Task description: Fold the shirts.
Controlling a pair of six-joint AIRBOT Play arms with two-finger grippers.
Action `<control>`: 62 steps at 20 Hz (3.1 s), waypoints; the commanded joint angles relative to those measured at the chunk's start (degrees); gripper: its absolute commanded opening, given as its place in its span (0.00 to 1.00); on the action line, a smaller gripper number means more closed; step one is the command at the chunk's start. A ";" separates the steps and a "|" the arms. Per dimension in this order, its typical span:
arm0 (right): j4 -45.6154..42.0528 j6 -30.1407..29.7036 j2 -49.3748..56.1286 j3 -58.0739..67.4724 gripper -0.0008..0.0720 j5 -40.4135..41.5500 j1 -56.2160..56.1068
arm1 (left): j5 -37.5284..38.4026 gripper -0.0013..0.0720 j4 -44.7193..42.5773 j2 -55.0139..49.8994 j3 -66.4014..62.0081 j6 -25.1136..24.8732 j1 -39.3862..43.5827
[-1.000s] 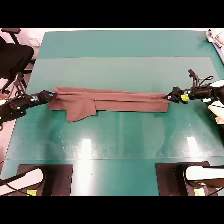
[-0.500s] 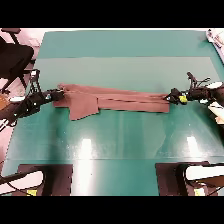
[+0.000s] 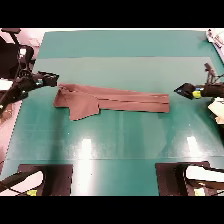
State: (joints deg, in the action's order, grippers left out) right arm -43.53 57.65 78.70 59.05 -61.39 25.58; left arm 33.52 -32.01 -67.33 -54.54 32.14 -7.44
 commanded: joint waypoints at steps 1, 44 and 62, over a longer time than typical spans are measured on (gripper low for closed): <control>-0.09 -1.99 -3.87 -0.04 0.62 -6.32 4.92 | 16.63 0.05 -15.45 1.42 -6.54 19.78 0.48; 6.49 -6.80 8.68 1.22 0.03 -11.02 -7.85 | 15.41 0.05 -28.65 -30.99 -20.92 54.86 38.14; 16.09 -1.03 -9.99 16.63 0.03 -19.96 -22.23 | 0.09 0.05 -20.02 -33.66 -21.29 55.89 52.92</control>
State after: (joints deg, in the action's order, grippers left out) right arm -28.97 55.53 69.12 75.05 -83.53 9.15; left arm 35.51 -55.22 -100.18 -75.59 88.16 44.66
